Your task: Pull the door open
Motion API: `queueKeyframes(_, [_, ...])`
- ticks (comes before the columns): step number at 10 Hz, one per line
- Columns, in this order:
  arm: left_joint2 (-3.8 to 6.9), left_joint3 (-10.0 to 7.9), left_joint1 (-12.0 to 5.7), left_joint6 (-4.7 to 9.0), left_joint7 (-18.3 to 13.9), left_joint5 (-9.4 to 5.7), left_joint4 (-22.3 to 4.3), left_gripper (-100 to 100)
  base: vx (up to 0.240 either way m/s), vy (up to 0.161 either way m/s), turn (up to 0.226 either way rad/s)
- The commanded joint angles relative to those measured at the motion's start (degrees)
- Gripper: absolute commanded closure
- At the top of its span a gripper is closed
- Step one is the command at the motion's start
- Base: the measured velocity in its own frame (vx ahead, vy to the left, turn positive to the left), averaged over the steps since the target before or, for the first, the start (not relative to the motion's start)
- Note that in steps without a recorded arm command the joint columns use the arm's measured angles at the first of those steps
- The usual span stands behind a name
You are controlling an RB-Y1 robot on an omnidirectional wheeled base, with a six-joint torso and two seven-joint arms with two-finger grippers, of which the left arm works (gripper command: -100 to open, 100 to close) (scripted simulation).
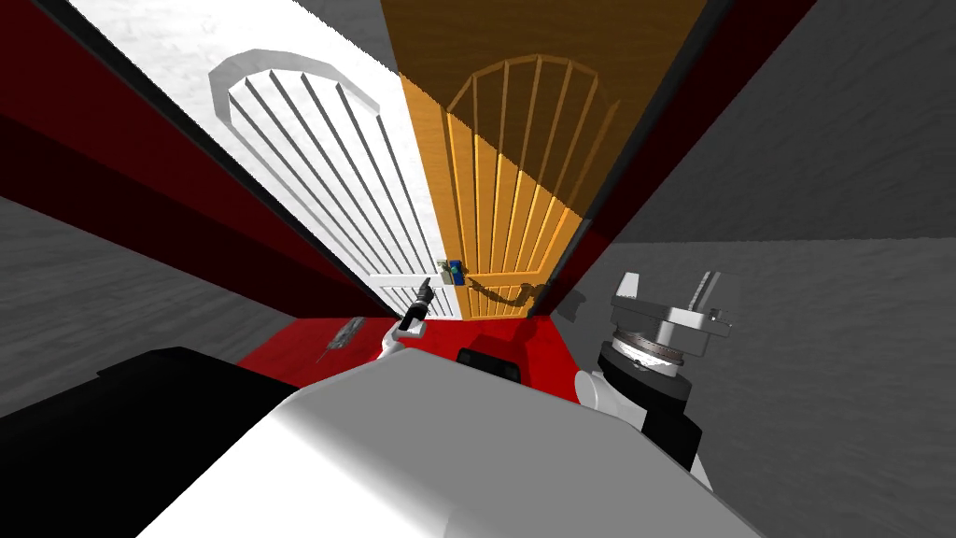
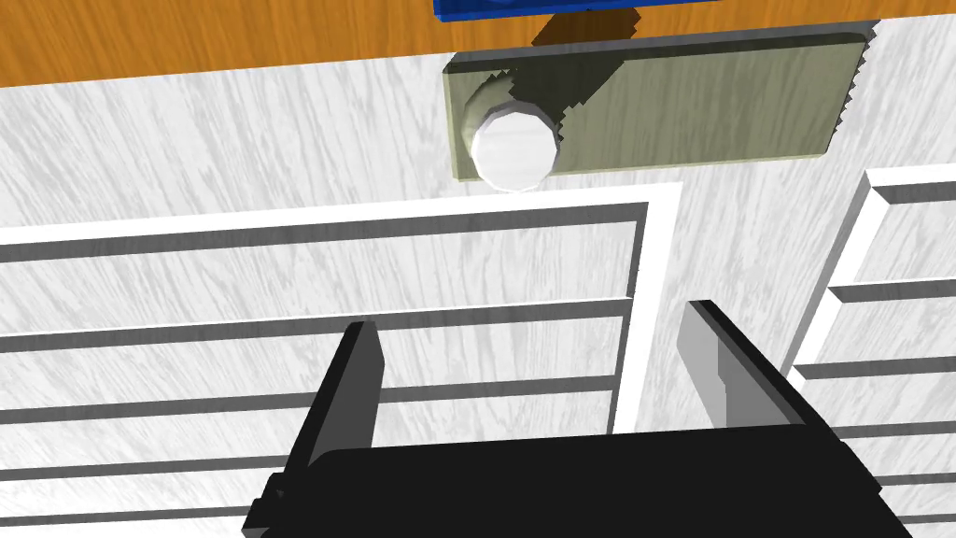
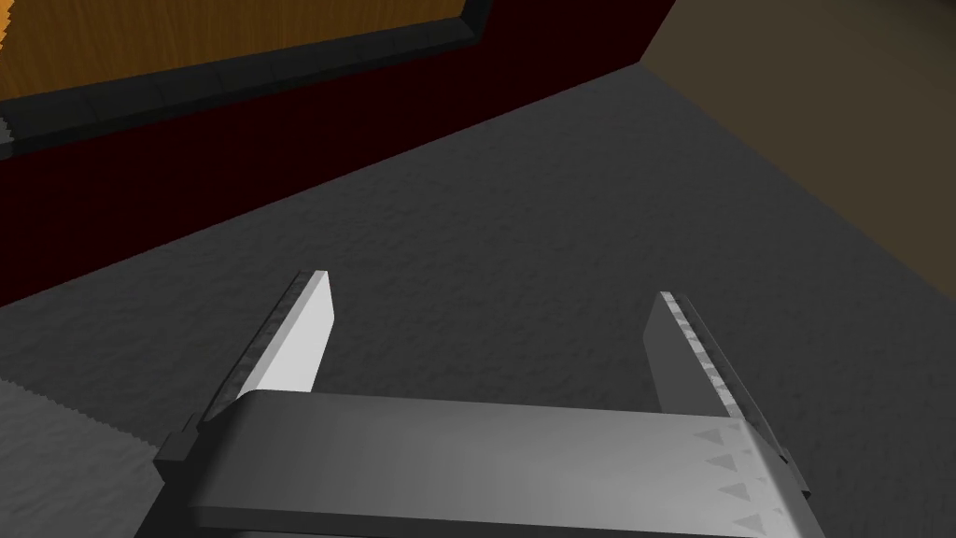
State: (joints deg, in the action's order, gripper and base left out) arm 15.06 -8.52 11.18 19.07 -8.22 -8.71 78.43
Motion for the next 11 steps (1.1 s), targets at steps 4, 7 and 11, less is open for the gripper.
queueKeyframes(4, [1.84,-4.60,1.99,-0.21,0.4,-0.58,-2.7,-100,-0.022,0.094,0.147])
queueKeyframes(7, [1.84,-5.43,1.22,-0.14,0.7,-0.59,-3.7,-100,0.156,0.094,0.024])
queueKeyframes(11, [0.24,-2.86,-1.48,0.14,0.8,-0.14,-3.0,-100,0.195,-0.023,-0.128])
